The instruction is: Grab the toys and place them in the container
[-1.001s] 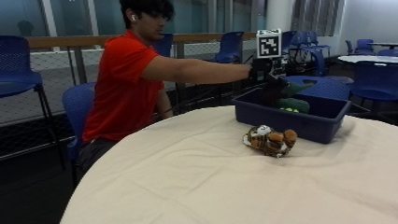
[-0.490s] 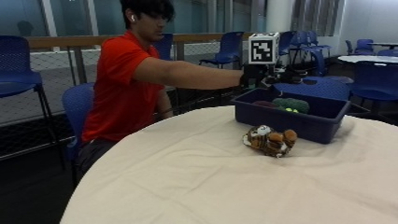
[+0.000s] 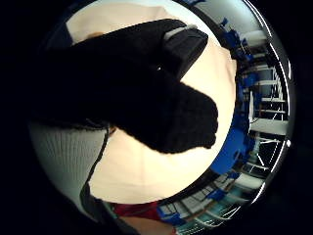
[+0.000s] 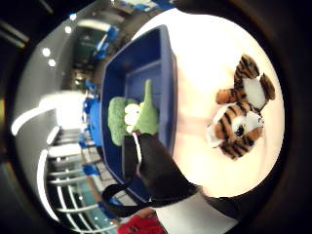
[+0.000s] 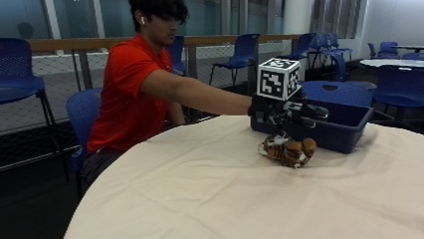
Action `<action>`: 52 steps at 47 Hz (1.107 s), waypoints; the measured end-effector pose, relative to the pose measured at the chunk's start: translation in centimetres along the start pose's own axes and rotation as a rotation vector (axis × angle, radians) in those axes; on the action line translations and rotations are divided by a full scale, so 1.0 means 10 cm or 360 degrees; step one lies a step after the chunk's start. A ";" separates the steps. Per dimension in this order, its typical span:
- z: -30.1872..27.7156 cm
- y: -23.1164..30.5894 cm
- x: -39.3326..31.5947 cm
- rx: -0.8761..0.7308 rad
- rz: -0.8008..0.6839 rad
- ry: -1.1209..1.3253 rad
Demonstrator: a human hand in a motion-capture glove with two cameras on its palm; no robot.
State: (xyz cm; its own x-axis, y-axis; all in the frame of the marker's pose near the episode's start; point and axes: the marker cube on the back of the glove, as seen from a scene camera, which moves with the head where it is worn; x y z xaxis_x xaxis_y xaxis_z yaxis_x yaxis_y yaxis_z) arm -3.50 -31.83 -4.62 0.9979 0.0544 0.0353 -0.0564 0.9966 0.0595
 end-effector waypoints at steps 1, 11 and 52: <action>0.02 -0.01 0.03 -0.0007 0.0007 0.0007; 0.21 -0.10 0.13 -0.0065 0.0052 0.0049; 0.76 -0.08 -0.01 -0.0209 0.0094 0.0495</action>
State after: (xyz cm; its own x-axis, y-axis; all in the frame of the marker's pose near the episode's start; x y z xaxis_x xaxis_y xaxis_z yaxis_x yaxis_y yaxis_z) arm -3.76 -33.07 2.91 0.9562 0.1084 -0.2720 -0.1301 0.9895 -0.0632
